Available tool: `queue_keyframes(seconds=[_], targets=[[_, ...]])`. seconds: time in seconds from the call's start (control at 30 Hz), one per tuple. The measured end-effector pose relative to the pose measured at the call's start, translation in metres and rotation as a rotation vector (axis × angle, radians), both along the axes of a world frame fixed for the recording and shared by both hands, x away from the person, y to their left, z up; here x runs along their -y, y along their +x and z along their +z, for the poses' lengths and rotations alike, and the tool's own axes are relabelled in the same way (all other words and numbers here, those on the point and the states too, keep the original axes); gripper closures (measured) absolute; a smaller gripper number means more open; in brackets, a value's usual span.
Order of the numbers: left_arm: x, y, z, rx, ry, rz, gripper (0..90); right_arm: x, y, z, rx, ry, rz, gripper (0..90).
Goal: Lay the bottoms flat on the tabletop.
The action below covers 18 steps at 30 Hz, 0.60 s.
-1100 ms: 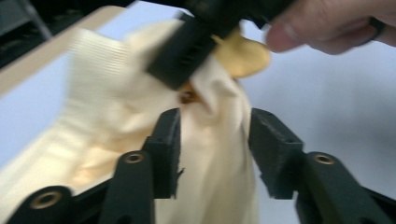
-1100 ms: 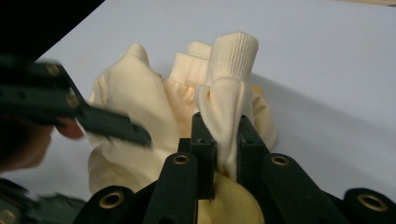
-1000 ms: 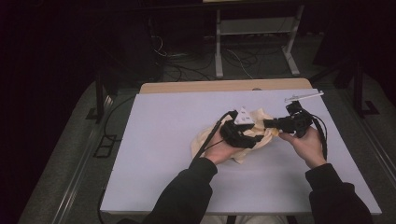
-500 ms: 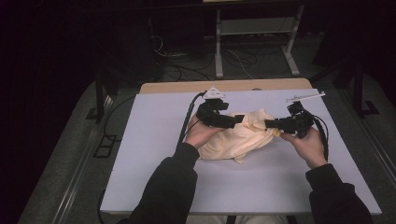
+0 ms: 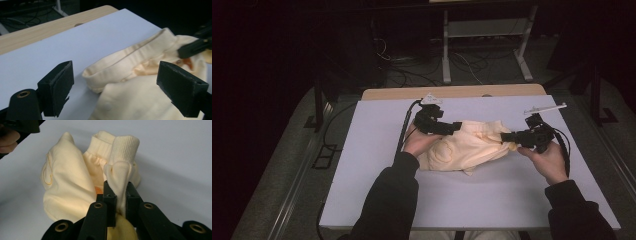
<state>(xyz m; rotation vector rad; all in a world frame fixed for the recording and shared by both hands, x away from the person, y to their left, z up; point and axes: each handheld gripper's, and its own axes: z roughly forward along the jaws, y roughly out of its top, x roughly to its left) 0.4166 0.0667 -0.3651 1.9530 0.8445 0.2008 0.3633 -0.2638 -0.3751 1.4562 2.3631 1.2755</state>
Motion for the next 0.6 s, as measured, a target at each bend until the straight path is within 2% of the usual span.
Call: queue_keyframes(seconds=[0.17, 0.23, 0.37, 0.43, 0.53, 0.6], targets=[[-0.001, 0.005, -0.016, -0.068, -0.013, -0.018, 15.5, 0.007, -0.005, -0.003, -0.01, -0.005, -0.005, 81.5], [0.0, 0.006, -0.024, -0.113, -0.028, -0.053, 18.5, 0.01, -0.006, -0.005, -0.017, -0.004, -0.008, 81.5], [0.007, 0.008, -0.041, -0.208, -0.02, -0.151, 26.6, 0.014, -0.007, -0.008, -0.029, 0.01, -0.016, 81.6], [0.013, 0.007, -0.049, -0.237, 0.009, -0.197, 32.7, 0.015, -0.006, -0.008, -0.032, 0.017, -0.021, 81.5], [0.023, 0.005, -0.057, -0.273, 0.054, -0.227, 38.7, 0.015, -0.005, -0.009, -0.039, 0.014, -0.024, 81.5], [0.027, 0.003, -0.059, -0.267, 0.092, -0.23, 47.2, 0.015, -0.004, -0.011, -0.042, 0.011, -0.026, 81.5]])
